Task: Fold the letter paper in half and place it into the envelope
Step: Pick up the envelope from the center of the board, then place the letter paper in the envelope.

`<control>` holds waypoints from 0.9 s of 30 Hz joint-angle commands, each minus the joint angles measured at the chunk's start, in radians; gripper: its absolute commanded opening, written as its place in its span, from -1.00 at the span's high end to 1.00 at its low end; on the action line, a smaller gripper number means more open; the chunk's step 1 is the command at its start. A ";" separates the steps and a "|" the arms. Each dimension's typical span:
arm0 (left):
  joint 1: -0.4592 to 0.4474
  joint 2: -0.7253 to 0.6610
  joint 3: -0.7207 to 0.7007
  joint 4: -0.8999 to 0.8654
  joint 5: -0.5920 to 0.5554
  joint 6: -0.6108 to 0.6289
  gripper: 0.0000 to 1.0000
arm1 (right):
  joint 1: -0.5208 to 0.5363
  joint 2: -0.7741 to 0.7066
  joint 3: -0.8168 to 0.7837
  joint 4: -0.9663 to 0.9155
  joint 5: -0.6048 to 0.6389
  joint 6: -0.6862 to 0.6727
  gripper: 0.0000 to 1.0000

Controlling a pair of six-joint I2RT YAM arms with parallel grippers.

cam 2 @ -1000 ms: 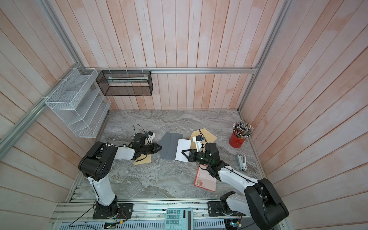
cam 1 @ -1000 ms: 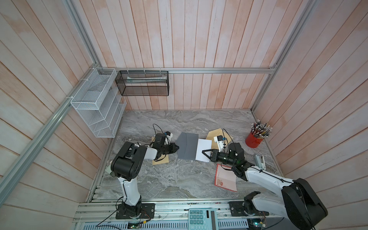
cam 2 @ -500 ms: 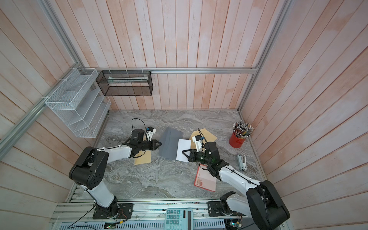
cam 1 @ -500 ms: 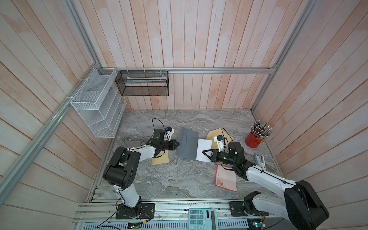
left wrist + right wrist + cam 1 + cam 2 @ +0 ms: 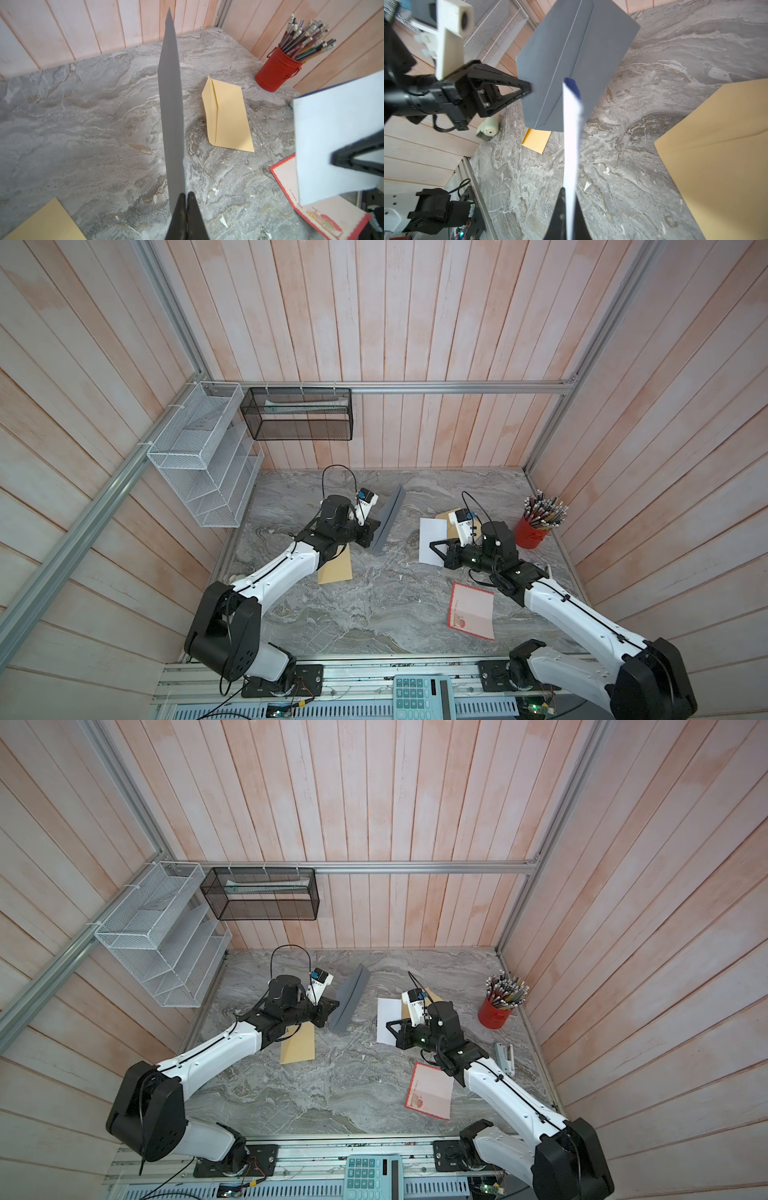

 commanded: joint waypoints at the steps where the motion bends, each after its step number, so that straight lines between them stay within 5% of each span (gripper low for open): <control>1: -0.008 -0.043 0.048 -0.093 -0.087 0.138 1.00 | 0.011 -0.012 0.050 -0.141 0.061 -0.102 1.00; 8: -0.032 -0.053 0.044 -0.188 -0.103 0.443 1.00 | 0.068 -0.011 0.099 -0.209 0.117 -0.195 1.00; 13: -0.033 -0.051 0.014 -0.211 -0.001 0.591 1.00 | 0.179 0.019 0.178 -0.333 0.255 -0.304 1.00; 27: -0.032 0.033 0.139 -0.518 0.179 0.824 1.00 | 0.465 0.107 0.302 -0.576 0.511 -0.737 1.00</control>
